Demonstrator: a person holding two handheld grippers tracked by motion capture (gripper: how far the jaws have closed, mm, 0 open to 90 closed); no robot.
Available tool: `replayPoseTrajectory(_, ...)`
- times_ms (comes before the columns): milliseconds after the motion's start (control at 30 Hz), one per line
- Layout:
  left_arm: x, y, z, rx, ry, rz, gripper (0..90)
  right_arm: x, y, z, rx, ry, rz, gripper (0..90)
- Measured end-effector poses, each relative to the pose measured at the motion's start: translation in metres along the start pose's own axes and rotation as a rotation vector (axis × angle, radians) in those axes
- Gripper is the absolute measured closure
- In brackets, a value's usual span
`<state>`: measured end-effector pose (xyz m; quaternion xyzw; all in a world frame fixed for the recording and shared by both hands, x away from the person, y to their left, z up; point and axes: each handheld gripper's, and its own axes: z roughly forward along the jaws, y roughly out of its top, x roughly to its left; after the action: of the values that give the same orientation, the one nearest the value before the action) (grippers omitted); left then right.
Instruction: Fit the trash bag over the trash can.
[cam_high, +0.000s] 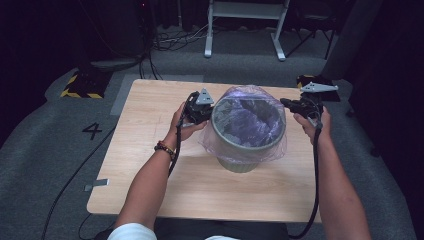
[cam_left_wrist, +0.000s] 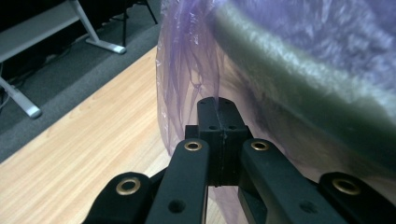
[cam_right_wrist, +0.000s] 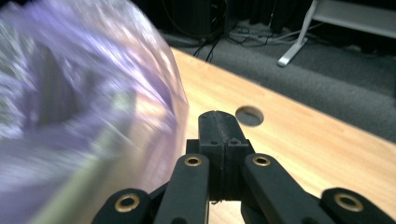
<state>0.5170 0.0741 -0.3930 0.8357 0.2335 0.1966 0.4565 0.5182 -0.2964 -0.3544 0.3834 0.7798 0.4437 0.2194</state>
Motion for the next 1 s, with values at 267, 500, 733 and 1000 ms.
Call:
replayPoseTrajectory(267,-0.001,-0.011,0.005,0.010,-0.013,-0.019,90.0,0.000,-0.020,0.006,-0.013,0.045,0.026,88.6)
replayPoseTrajectory(500,0.007,-0.021,-0.014,-0.052,0.063,-0.082,62.4,0.001,-0.005,-0.025,-0.185,0.073,0.002,68.4)
replayPoseTrajectory(733,-0.004,-0.035,-0.047,-0.070,0.035,-0.057,31.4,0.013,0.018,-0.024,-0.185,0.163,-0.038,42.3)
replayPoseTrajectory(1000,-0.043,-0.062,-0.060,0.004,-0.102,0.034,22.1,0.021,0.031,-0.007,-0.113,0.187,-0.090,42.0)
